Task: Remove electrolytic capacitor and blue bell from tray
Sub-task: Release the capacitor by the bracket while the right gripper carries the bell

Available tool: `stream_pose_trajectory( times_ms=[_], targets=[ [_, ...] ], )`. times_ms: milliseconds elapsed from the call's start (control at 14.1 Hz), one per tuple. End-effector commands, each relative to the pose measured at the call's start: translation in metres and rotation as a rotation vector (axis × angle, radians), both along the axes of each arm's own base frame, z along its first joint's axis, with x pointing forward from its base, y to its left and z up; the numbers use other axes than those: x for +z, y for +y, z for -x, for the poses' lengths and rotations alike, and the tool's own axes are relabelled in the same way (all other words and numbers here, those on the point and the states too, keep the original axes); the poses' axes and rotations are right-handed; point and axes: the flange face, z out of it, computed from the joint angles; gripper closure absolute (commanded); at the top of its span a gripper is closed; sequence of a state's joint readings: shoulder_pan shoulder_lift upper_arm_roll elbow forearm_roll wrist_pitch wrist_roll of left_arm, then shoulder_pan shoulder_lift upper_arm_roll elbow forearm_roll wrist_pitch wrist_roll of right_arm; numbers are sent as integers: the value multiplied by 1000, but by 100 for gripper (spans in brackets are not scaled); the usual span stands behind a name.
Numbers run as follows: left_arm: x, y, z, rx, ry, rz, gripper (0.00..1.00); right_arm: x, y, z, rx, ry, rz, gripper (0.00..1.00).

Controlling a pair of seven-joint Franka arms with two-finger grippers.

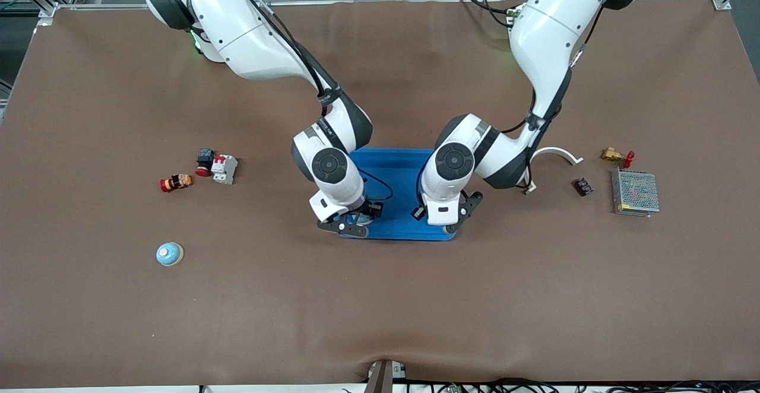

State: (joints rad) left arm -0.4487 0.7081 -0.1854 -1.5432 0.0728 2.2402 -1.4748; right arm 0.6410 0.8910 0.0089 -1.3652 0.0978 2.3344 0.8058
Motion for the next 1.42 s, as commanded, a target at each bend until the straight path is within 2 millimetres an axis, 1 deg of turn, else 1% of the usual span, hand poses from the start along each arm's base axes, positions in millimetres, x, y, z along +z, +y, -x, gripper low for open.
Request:
stream_pose_trajectory(
  times_ms=[0, 142, 283, 354, 496, 567, 637, 708, 779, 850, 921, 1062, 1133, 1204, 1275, 1345],
  targets=[
    [55, 23, -4, 8, -13, -44, 100, -3, 3, 1, -8, -11, 12, 51],
    [81, 54, -19, -25, -19, -47, 100, 0, 5, 2, -5, -12, 8, 51],
    [92, 80, -27, -80, 0, -65, 100, 4, 7, 3, -3, -9, 6, 51],
    [96, 100, -34, -109, 12, -70, 100, 6, 7, 3, -4, -6, 3, 51],
    [98, 146, -49, -184, 43, -77, 100, 22, 8, 1, -5, -16, -11, 51],
    [95, 164, -53, -207, 57, -77, 100, 23, 9, 3, -3, -6, -6, 51],
    [89, 183, -56, -221, 72, -80, 100, 29, 10, 5, -1, 3, -3, 51],
    [83, 207, -59, -229, 85, -83, 100, 35, 10, 6, 3, 12, 2, 51],
    [75, 228, -59, -220, 106, -85, 100, 46, 9, 5, 3, 17, 4, 51],
    [67, 241, -58, -205, 121, -87, 100, 55, 7, 6, 8, 24, 9, 51],
    [56, 258, -56, -189, 134, -97, 100, 69, 5, 6, 11, 31, 12, 51],
    [38, 282, -49, -196, 137, -143, 100, 92, -3, 3, 23, 39, 18, 51],
    [32, 294, -45, -187, 126, -144, 100, 102, -11, 0, 51, 45, 25, 51],
    [23, 309, -40, -167, 114, -137, 100, 110, -25, -8, 73, 54, 27, 51],
    [17, 318, -34, -155, 95, -130, 100, 125, -40, -17, 89, 53, 25, 51],
    [6, 326, -28, -147, 89, -124, 100, 134, -54, -23, 119, 55, 24, 51]
  ],
)
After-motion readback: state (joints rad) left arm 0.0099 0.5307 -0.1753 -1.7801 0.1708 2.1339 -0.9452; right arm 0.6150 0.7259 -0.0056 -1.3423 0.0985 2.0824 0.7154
